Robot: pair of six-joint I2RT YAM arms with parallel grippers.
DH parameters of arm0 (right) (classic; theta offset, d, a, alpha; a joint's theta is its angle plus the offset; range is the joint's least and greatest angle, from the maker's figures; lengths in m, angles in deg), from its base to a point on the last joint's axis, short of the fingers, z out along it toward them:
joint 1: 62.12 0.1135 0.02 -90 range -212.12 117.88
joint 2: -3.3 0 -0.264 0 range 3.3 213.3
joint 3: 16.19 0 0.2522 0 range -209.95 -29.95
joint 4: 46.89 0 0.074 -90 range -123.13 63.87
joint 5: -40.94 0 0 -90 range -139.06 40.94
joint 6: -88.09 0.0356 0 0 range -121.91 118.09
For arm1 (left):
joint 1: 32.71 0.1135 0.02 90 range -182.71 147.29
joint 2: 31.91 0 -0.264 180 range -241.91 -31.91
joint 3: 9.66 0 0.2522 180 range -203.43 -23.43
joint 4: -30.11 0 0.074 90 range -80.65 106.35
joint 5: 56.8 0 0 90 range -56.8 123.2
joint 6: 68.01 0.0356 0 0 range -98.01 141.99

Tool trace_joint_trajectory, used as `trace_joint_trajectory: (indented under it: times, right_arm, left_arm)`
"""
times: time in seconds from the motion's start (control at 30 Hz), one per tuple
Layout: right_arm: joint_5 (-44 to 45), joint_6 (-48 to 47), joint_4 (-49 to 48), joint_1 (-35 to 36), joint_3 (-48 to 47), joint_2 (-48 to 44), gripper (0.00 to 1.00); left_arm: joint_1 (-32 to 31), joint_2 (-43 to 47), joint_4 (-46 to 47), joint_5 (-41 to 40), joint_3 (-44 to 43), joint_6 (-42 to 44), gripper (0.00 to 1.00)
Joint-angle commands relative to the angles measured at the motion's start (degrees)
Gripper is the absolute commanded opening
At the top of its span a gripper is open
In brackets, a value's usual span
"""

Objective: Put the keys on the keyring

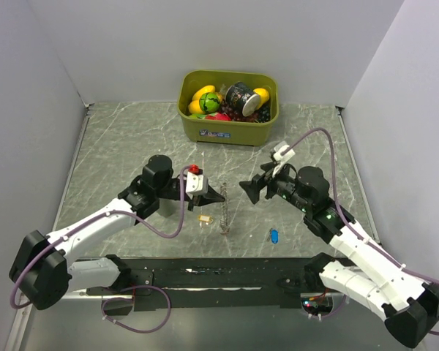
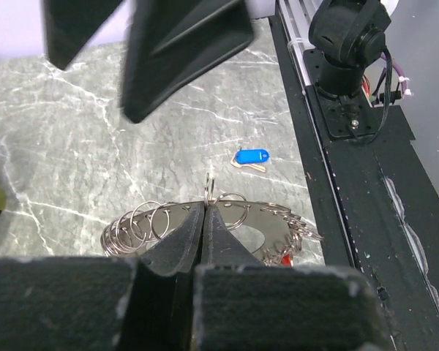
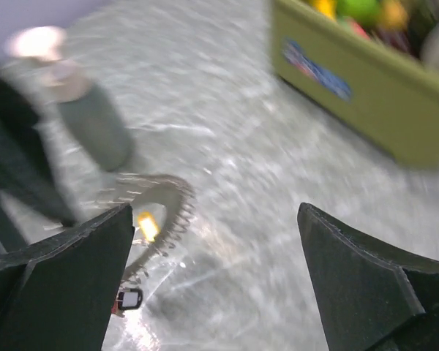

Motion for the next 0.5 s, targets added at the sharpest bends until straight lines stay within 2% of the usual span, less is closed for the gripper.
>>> trace_joint_trajectory:
  times: [0.0, 0.13, 0.2, 0.47]
  right_arm:
    - [16.4, 11.1, 13.0, -1.8, -4.0, 2.5, 1.00]
    - [17.2, 19.1, 20.2, -5.5, -2.7, 4.4, 0.99]
    - [17.6, 22.9, 22.4, -6.2, -1.1, 5.2, 0.95]
    - [15.3, 29.8, 32.6, -6.5, 2.0, 10.6, 0.92]
  left_arm:
    - [-0.2, 2.9, 1.1, 0.5, -0.8, 1.2, 0.01]
    - [-0.2, 4.3, 0.0, 0.4, -0.9, 2.1, 0.01]
    - [-0.2, 4.8, -0.6, 0.6, -1.0, 2.3, 0.01]
    - [-0.1, 6.7, 2.3, 2.3, 0.7, 1.6, 0.01]
